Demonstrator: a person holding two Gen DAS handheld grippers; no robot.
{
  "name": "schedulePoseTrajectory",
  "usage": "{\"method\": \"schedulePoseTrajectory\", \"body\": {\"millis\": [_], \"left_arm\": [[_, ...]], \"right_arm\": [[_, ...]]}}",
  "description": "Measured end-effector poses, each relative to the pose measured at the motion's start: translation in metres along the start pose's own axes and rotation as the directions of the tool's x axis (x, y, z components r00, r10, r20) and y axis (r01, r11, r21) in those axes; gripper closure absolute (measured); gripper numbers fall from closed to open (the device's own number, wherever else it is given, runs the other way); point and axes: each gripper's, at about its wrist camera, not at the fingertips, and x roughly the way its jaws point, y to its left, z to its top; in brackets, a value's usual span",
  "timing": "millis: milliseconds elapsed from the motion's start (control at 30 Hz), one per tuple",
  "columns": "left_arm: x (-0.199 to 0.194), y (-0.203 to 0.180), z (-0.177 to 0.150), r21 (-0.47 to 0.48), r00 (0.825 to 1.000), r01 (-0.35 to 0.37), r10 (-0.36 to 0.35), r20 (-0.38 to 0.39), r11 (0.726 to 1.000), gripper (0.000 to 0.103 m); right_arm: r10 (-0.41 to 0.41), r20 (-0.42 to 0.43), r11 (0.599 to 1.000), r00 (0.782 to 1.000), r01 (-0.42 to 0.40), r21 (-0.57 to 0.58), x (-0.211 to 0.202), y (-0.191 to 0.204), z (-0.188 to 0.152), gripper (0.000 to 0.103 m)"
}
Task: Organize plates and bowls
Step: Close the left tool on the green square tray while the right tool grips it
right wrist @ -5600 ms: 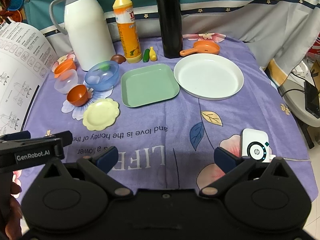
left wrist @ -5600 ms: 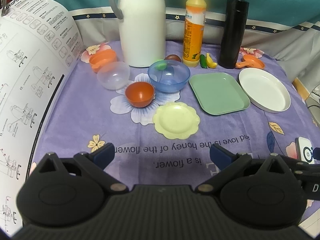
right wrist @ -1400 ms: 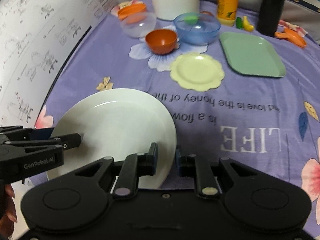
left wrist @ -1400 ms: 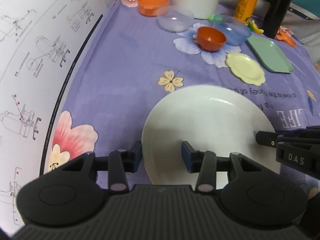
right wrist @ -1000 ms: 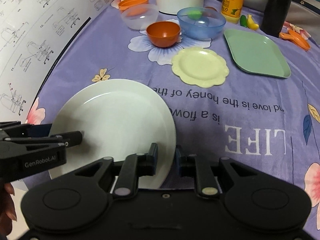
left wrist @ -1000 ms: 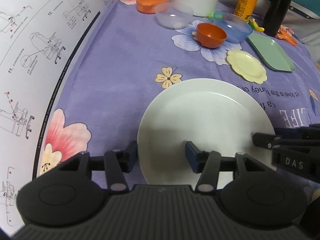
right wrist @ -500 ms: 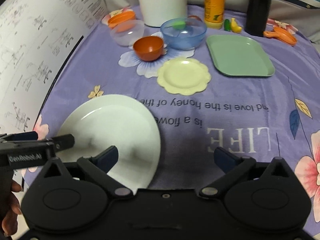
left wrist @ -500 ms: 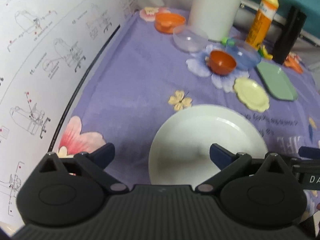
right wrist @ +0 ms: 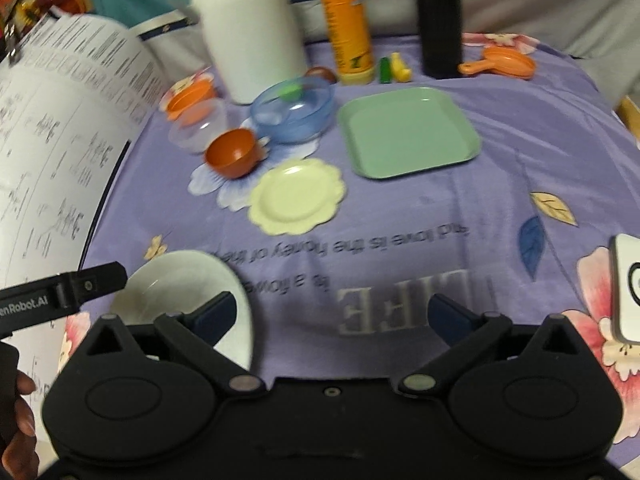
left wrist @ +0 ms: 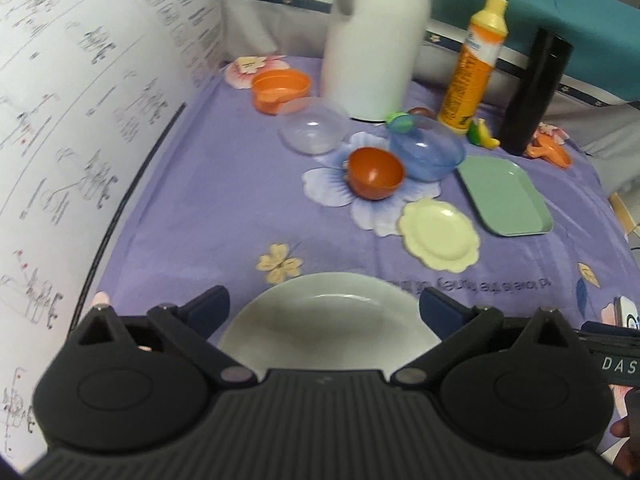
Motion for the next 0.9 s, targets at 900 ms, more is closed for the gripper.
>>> {"method": "schedulePoseTrajectory", "body": {"millis": [900], "left_arm": [[0.083,-0.128,0.054,0.176,0.996,0.084,-0.079,-0.037,0.981,0.000]], "right_arm": [[-0.125,0.117,0.978,0.985,0.102,0.183,0.046,-0.135,0.088,0.008]]}}
